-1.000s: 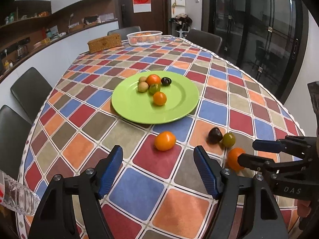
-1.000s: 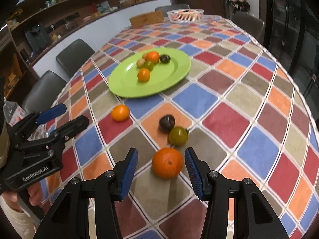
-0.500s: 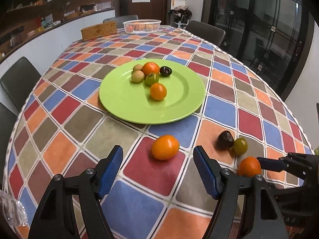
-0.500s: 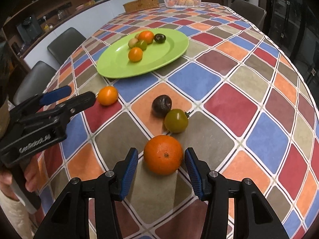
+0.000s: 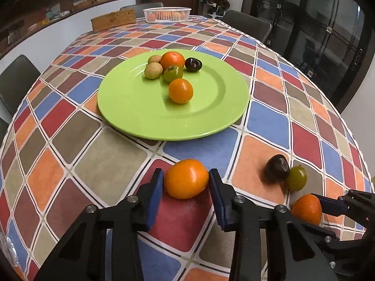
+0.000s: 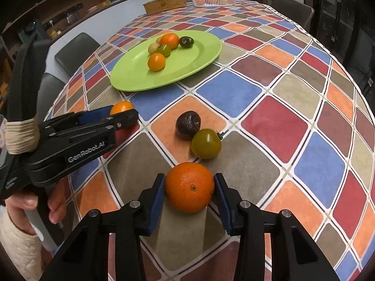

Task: Organize fruits
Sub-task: 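Grasp the large mandarin orange with the right tool while the left tool grasps a small orange, then carry both oranges onto the green plate and open both tools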

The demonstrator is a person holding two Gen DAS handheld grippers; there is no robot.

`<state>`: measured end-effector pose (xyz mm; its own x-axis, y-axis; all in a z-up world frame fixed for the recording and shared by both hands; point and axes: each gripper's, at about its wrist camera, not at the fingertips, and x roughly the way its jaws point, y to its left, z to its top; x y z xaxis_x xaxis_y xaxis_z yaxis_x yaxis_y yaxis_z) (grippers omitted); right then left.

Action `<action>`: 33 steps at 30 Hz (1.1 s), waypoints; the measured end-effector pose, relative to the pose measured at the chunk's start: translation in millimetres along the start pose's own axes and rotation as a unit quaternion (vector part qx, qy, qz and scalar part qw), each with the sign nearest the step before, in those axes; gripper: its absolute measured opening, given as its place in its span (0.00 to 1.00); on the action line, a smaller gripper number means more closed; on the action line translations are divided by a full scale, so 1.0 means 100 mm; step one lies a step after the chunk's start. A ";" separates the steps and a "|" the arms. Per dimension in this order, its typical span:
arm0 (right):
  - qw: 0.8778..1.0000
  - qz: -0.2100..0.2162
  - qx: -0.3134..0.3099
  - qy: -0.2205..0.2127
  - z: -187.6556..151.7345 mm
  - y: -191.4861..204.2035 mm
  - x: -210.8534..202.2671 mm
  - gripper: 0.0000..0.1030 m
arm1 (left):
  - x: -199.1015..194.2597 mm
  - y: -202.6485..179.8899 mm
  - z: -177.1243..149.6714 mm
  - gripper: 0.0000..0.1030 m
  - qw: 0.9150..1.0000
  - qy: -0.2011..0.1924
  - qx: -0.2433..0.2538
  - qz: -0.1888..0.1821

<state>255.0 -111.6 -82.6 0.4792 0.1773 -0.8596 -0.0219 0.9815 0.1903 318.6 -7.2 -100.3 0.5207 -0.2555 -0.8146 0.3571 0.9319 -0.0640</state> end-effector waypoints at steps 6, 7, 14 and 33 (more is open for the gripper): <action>1.000 0.001 -0.005 -0.005 -0.01 0.00 -0.01 0.40 | -0.03 -0.02 -0.02 0.36 1.000 -0.001 0.003 0.005; 1.000 0.001 -0.005 -0.005 -0.01 0.00 -0.01 0.40 | -0.03 -0.02 -0.02 0.36 1.000 -0.002 0.003 0.003; 1.000 0.007 -0.004 -0.013 -0.02 -0.04 -0.06 0.40 | -0.24 -0.04 -0.09 0.36 1.000 -0.015 0.007 0.007; 0.994 0.033 -0.041 -0.092 0.16 0.03 -0.53 0.40 | -0.85 -0.19 -0.05 0.36 0.997 -0.073 0.010 0.011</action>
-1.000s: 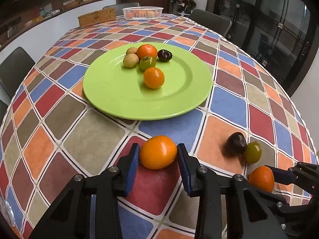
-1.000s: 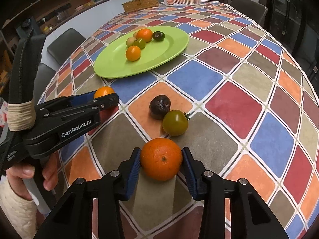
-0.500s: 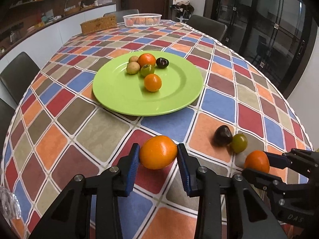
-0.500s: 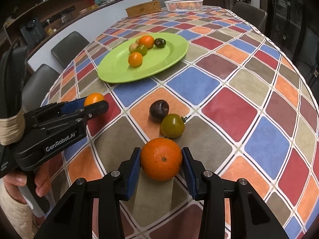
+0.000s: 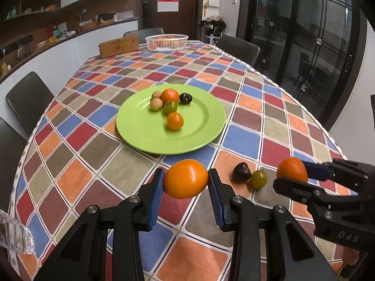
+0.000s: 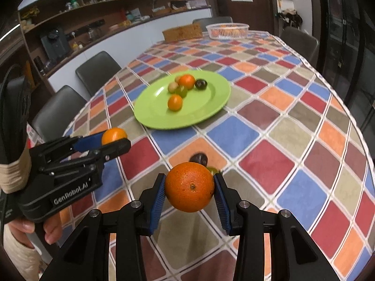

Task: Organize fruits
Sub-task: 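Carry both oranges onto the green plate and open both tools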

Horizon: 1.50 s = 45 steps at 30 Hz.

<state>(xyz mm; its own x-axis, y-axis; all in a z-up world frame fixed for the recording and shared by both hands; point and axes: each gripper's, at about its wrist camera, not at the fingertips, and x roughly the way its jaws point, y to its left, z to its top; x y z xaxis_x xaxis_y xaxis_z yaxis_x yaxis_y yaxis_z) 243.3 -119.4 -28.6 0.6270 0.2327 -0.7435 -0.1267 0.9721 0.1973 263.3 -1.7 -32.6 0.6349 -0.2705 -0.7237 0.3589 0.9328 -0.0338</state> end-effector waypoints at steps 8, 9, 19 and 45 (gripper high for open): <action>0.999 0.008 -0.020 -0.033 0.25 0.03 -0.09 0.40 | -0.09 0.03 0.14 0.36 1.000 -0.020 -0.008 0.007; 0.999 0.009 -0.023 -0.038 0.28 0.03 -0.10 0.40 | -0.09 0.04 0.16 0.36 1.000 -0.022 -0.009 0.008; 0.997 0.020 -0.042 -0.057 0.65 0.03 0.05 0.40 | 0.01 0.16 0.36 0.36 0.999 -0.031 -0.019 0.021; 0.998 0.012 -0.060 0.017 1.17 -0.04 1.13 0.40 | 0.94 0.54 0.64 0.36 0.998 0.026 -0.052 0.016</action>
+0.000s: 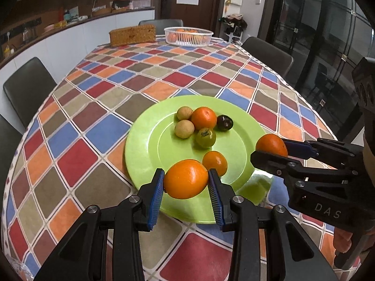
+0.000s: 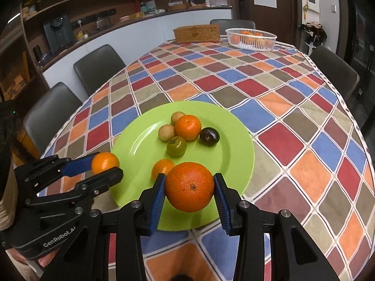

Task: Organize fruits
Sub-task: 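Carry both oranges onto the green plate and open both tools, then move both tools back toward the dark plum and green tomato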

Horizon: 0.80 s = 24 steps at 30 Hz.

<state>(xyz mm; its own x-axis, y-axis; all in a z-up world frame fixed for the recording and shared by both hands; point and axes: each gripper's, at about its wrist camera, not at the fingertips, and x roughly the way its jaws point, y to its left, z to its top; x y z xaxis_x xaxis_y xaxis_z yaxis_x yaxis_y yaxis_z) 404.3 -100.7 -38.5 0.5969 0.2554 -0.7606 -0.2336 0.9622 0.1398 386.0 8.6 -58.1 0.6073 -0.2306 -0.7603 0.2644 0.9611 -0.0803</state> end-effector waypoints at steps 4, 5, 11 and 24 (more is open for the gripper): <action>1.000 -0.005 0.001 0.006 0.00 -0.01 0.07 0.41 | 0.02 -0.02 0.00 0.41 1.000 0.003 -0.002 0.002; 1.000 -0.012 0.005 0.008 0.00 -0.03 0.08 0.41 | -0.01 -0.01 0.00 0.44 1.000 -0.003 -0.005 0.006; 1.000 -0.020 0.021 -0.002 -0.05 -0.13 -0.05 0.42 | -0.27 -0.08 -0.04 0.50 0.999 -0.032 0.010 0.020; 0.999 -0.004 -0.007 -0.053 -0.38 0.00 -0.83 0.42 | -0.97 -0.40 -0.29 0.59 0.996 -0.080 0.039 0.021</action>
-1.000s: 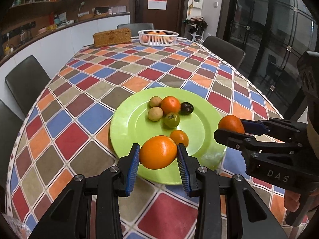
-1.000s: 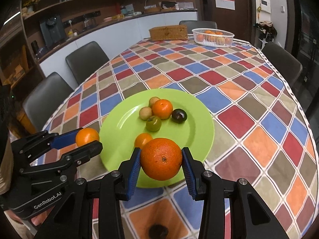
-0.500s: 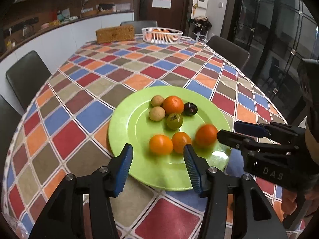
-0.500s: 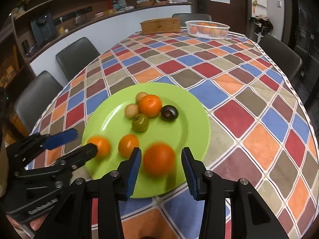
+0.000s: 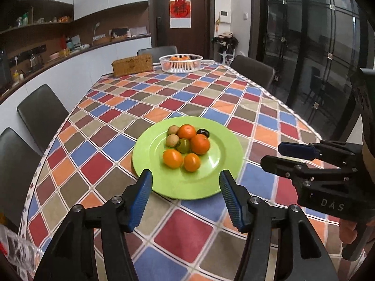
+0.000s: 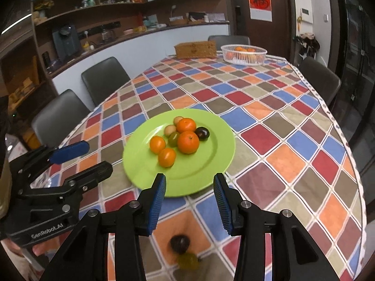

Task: Organize fruits
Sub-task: 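Move both tools back toward the dark plum and green tomato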

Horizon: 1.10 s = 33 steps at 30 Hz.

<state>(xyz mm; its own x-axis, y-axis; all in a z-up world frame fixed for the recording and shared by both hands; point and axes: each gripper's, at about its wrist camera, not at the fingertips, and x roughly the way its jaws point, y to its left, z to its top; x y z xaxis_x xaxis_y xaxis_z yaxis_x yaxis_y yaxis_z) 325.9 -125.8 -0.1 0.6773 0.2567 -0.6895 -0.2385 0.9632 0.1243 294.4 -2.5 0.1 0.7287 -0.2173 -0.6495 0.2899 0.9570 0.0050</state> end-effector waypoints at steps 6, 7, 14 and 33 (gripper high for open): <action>1.000 0.007 -0.004 -0.008 -0.19 0.02 -0.28 0.42 | -0.28 -0.16 -0.13 0.63 1.000 -0.018 0.019 0.014; 1.000 0.006 -0.004 -0.008 -0.21 0.03 -0.30 0.42 | -0.31 -0.19 -0.15 0.64 0.999 -0.020 0.021 0.015; 1.000 0.014 0.000 0.007 -0.45 0.00 -0.38 0.42 | -0.39 -0.33 -0.34 0.67 0.999 -0.015 0.034 0.022; 0.995 0.026 0.001 0.093 -0.91 -0.09 0.01 0.42 | -0.06 -0.42 -0.78 0.67 0.998 0.061 0.022 0.008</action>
<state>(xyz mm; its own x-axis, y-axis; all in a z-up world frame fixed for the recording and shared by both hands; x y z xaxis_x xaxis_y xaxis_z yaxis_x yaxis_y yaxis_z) 265.4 -141.9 -67.1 0.5240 0.2870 -0.8019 -0.2677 0.9493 0.1649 229.7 -26.8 -55.3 0.6537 -0.1754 -0.7362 0.3088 0.9499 0.0479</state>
